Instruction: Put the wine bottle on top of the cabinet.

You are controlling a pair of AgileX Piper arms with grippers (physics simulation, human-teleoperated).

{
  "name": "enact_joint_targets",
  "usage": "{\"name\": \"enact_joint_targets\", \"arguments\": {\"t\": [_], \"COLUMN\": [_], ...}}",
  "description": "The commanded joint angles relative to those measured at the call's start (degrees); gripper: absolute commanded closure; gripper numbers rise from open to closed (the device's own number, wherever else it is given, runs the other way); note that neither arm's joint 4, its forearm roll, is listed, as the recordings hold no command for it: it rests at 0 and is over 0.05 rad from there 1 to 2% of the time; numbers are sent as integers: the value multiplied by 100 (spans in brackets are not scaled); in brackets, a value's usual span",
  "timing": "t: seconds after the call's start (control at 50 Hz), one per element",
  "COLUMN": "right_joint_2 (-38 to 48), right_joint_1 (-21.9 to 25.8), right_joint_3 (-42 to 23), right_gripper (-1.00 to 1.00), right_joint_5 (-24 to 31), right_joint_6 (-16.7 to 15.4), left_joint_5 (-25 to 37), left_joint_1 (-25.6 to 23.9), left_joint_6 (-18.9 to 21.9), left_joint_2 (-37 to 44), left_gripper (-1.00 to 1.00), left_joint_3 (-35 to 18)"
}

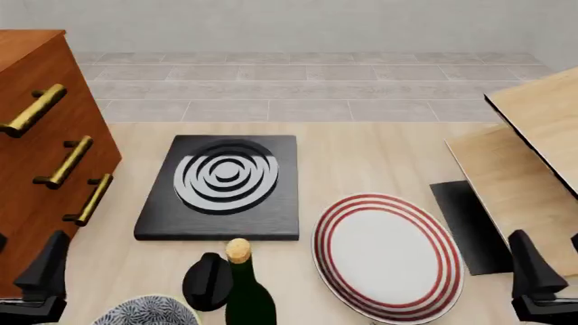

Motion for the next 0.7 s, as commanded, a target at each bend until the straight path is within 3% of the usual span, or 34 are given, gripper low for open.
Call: {"name": "enact_joint_targets", "arguments": {"t": [0.02, 0.24, 0.32, 0.44, 0.7], "right_joint_2": [-55, -13, -44, -26, -14], "right_joint_1": [22, 21, 21, 22, 23], "right_joint_3": [-27, -16, -27, -15, -26], "right_gripper": [-100, -100, -100, -100, -100], "right_joint_5": [84, 31, 72, 43, 40], "right_joint_6": [-4, -3, -3, -2, -3], "left_joint_5": [10, 100, 201, 373, 748], "left_joint_1": [-4, -187, -555, -1087, -1826], "left_joint_6": [72, 225, 607, 783, 611], "left_joint_2": [-43, -43, -15, -22, -34], "left_gripper": [-100, -100, -100, -100, -100], "left_joint_3": [-23, -103, -172, -308, -594]}}
